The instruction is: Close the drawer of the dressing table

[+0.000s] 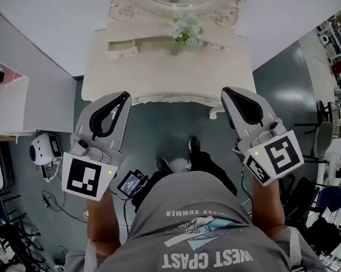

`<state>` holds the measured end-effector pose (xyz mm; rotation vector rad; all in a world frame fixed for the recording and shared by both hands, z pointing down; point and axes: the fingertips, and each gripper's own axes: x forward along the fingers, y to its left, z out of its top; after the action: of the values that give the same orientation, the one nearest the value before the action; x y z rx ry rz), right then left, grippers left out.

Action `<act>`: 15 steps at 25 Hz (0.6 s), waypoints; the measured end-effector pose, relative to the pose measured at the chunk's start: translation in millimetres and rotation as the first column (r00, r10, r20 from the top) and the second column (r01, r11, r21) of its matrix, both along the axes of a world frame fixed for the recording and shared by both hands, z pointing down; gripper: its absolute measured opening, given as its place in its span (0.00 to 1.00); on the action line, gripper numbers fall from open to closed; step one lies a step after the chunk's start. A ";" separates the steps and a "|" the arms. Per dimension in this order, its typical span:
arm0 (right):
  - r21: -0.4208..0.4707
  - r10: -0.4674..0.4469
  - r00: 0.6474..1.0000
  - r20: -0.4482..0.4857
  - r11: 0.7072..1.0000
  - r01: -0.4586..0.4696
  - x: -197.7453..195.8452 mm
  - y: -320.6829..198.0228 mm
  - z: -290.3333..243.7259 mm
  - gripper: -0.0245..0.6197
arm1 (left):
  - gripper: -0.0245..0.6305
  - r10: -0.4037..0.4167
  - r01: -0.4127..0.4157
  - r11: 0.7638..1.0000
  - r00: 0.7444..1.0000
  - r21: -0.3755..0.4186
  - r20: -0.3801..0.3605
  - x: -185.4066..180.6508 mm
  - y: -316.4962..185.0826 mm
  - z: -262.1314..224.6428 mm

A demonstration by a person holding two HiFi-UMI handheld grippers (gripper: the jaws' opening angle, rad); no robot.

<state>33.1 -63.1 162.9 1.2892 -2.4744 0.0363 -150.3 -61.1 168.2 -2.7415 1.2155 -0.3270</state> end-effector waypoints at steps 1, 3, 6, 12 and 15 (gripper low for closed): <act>-0.001 -0.011 1.000 0.002 1.000 0.011 -4.9 -6.9 0.5 0.04 | 0.04 -0.013 0.013 1.000 1.000 0.000 0.000 -5.0 -4.1 0.0; -0.001 -0.037 0.999 0.007 0.999 0.037 -14.5 -18.5 2.3 0.04 | 0.04 -0.037 0.037 0.999 0.999 0.001 0.000 -13.0 -10.6 0.5; -0.001 -0.078 0.997 0.013 0.997 0.078 -26.9 -37.8 7.1 0.04 | 0.04 -0.075 0.075 0.997 0.997 -0.002 0.004 -24.5 -21.2 3.0; 0.007 -0.227 0.973 0.039 0.974 0.227 -59.2 -93.2 10.2 0.04 | 0.04 -0.234 0.234 0.972 0.972 0.001 0.025 -56.0 -44.0 -1.8; 0.007 -0.283 0.958 0.042 0.959 0.283 -69.5 -119.4 8.2 0.04 | 0.04 -0.284 0.285 0.959 0.958 -0.014 0.041 -63.0 -55.5 -0.8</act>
<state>-36.3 -182.5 171.1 0.9309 -2.6713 -0.0086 -213.3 -116.6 167.3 -2.5602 1.6064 -0.4205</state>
